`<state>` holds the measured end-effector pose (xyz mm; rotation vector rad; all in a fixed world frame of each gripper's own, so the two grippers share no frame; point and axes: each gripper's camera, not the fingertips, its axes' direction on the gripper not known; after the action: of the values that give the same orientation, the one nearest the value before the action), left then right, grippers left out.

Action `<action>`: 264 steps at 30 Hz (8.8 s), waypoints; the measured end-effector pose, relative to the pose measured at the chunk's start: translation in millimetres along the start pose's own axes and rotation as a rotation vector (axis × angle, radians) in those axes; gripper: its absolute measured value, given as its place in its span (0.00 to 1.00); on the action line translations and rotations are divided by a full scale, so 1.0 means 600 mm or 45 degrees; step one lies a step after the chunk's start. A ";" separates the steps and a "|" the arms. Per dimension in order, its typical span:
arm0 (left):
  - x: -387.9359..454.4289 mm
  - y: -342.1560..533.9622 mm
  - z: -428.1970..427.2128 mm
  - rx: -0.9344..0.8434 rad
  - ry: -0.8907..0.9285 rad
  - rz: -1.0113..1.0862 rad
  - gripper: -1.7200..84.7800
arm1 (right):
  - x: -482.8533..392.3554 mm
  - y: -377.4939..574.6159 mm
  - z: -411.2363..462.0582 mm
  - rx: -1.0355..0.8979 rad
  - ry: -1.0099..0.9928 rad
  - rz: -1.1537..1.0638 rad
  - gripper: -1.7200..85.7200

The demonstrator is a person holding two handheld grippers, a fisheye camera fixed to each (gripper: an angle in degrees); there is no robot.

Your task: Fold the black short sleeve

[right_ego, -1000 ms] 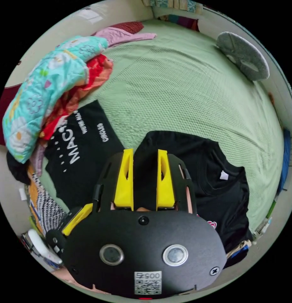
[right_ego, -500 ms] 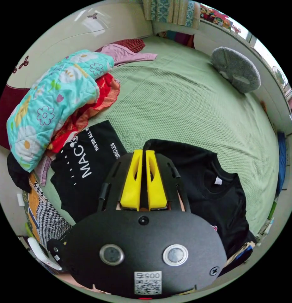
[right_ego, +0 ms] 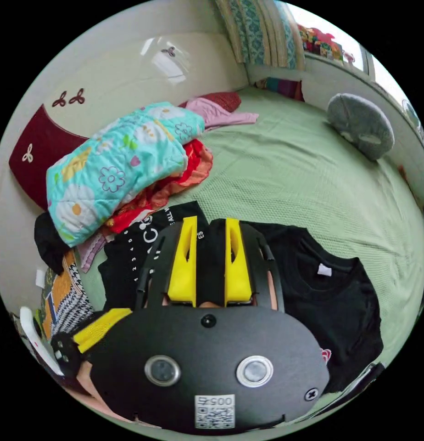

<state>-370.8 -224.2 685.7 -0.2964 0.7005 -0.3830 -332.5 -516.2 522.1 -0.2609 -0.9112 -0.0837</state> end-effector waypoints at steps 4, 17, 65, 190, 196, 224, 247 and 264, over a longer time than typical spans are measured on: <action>0.067 0.007 0.012 -0.010 0.235 0.132 0.07 | 0.105 0.104 -0.127 0.009 0.158 -0.041 0.10; 0.578 0.137 0.127 -0.287 0.923 0.917 0.14 | 0.646 0.429 -0.390 -0.223 0.436 0.729 0.11; 0.648 0.050 0.266 -0.353 0.665 0.718 0.10 | 0.653 0.374 -0.294 -0.334 0.340 0.551 0.11; -0.054 -0.221 0.151 -0.080 0.160 0.419 0.21 | 0.525 0.598 -0.423 -0.070 0.248 0.532 0.14; -0.064 -0.230 0.173 -0.160 0.021 0.329 0.15 | 0.503 0.572 -0.387 -0.123 0.386 0.495 0.08; -0.077 -0.094 -0.189 0.478 0.073 0.554 0.03 | 0.373 0.575 -0.799 0.314 0.574 0.485 0.01; -0.281 0.226 -0.181 0.076 0.256 0.521 0.14 | 0.213 0.956 -0.818 -0.124 0.361 0.434 0.13; -0.139 0.172 -0.012 0.029 -0.069 0.620 0.07 | 0.328 0.837 -0.605 -0.216 0.465 0.507 0.08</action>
<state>-409.0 -96.8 687.3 -0.1063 0.6892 0.0804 158.5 -118.0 371.1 -0.5612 -0.4767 0.1571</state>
